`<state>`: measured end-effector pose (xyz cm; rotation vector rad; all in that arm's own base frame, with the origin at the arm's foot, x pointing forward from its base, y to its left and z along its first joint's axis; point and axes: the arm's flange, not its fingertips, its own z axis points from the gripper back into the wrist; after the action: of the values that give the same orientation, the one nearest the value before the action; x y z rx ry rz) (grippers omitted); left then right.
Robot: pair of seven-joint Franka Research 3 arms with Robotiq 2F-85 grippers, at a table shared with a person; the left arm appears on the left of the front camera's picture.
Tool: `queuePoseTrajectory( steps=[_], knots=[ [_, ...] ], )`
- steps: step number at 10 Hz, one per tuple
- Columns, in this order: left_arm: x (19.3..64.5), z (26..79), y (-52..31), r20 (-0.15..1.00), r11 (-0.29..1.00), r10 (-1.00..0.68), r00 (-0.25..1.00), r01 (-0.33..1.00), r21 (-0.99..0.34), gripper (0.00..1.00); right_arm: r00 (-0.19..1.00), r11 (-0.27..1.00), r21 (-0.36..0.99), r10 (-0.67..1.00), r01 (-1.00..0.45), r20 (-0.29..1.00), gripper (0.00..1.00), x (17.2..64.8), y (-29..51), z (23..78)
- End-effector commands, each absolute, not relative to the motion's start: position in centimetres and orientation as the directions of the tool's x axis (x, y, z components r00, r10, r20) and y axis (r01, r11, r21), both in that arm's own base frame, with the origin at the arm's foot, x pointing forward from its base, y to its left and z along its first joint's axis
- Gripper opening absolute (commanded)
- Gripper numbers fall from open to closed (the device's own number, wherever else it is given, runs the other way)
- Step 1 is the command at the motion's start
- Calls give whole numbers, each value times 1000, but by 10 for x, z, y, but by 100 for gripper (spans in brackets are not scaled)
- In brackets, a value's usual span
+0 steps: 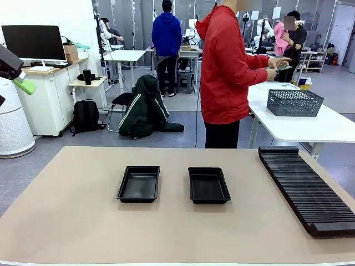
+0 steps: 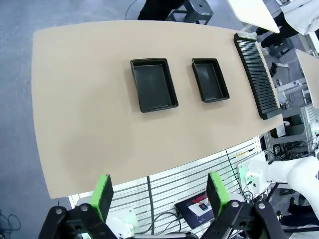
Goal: Inspect and transfer BCBs to ESD trays.
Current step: Pick up the Blank PCB from the PCB Rack and place it in the left ESD tray.
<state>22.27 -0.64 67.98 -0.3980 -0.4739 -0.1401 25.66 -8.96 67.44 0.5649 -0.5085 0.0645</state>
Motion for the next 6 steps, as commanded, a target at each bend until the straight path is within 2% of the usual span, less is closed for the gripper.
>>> queuePoseTrajectory(
  steps=[1,6],
  knots=[
    [222,688,-6,429,935,-14,903,163,-314,100,876,845,497,-77,-195,476,100,257,-89,673],
    [228,705,-9,369,963,20,929,81,-257,100,876,845,497,-77,-195,476,100,257,-89,673]
  ],
)
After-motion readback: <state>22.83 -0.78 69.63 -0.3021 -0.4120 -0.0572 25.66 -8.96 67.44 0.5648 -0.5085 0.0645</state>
